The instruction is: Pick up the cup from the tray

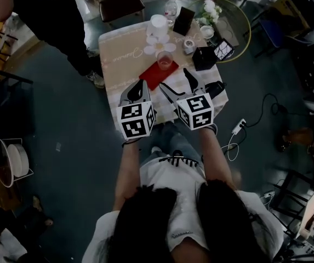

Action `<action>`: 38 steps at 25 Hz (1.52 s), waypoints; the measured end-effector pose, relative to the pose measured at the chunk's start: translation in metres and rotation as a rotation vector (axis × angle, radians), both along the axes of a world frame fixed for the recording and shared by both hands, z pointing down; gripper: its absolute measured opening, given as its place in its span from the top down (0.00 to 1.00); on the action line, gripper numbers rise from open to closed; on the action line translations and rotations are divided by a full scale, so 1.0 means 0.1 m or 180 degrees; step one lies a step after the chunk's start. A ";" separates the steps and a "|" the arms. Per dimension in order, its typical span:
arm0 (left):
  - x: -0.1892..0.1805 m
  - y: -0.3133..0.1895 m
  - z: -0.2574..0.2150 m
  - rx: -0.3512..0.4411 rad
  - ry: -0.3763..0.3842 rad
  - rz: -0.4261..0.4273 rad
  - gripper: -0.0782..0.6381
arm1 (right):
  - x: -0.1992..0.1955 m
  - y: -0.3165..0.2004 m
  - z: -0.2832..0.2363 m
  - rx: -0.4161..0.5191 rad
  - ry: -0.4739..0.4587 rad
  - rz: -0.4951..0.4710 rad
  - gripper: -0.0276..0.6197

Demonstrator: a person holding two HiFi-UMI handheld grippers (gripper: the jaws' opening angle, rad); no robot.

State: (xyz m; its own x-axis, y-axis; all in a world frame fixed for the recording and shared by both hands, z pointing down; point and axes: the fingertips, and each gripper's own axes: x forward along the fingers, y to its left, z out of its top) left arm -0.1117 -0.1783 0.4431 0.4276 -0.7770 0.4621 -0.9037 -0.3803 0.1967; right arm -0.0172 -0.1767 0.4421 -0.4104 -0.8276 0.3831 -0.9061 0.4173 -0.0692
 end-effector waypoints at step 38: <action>0.28 -1.30 1.24 -0.0796 -0.0250 -0.0373 0.88 | 0.02 -1.53 1.81 -0.0726 0.0236 -0.0540 0.31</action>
